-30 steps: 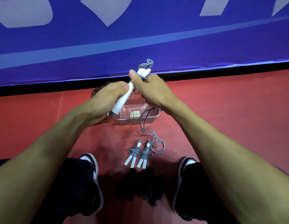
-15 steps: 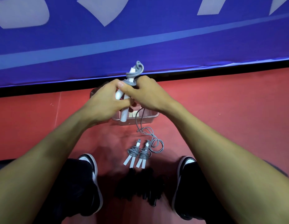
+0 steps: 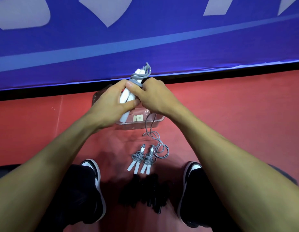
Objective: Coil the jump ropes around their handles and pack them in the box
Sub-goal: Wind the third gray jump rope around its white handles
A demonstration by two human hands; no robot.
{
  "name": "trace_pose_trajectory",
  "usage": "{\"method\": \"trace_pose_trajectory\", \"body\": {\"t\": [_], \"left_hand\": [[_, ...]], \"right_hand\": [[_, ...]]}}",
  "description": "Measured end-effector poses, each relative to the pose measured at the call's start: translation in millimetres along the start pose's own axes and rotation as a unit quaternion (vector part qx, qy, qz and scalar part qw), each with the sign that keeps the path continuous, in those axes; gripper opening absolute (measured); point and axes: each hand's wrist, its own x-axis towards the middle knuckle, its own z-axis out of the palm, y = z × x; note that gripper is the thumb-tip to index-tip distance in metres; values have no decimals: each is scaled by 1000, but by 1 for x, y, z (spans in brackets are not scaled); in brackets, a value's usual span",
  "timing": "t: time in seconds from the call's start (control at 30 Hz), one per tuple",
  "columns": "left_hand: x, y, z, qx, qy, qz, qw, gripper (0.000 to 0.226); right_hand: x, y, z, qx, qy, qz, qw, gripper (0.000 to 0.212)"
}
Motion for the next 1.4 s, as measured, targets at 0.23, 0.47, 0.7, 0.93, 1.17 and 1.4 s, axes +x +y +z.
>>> {"method": "trace_pose_trajectory", "body": {"t": [0.23,0.47,0.7,0.93,1.17,1.4], "left_hand": [[-2,13,-3,-153,-33,-69,985,38],[2,6,-9,-49,14,-45,998,41],[4,-1,-8,-71,-8,-8,997,19],[3,2,-12,-84,22,-52,995,12],[-3,6,-14,-6,13,-89,996,63],[-1,4,-9,0,0,-75,997,18]], "right_hand": [[2,2,-3,93,17,-8,995,58],[-2,-1,-5,101,-15,33,994,59],[-3,-1,-3,128,-21,29,991,66],[-1,-2,0,163,-38,-16,986,52],[-2,-1,1,102,-60,-18,993,58],[-6,-6,0,21,-54,-37,998,62]]}}
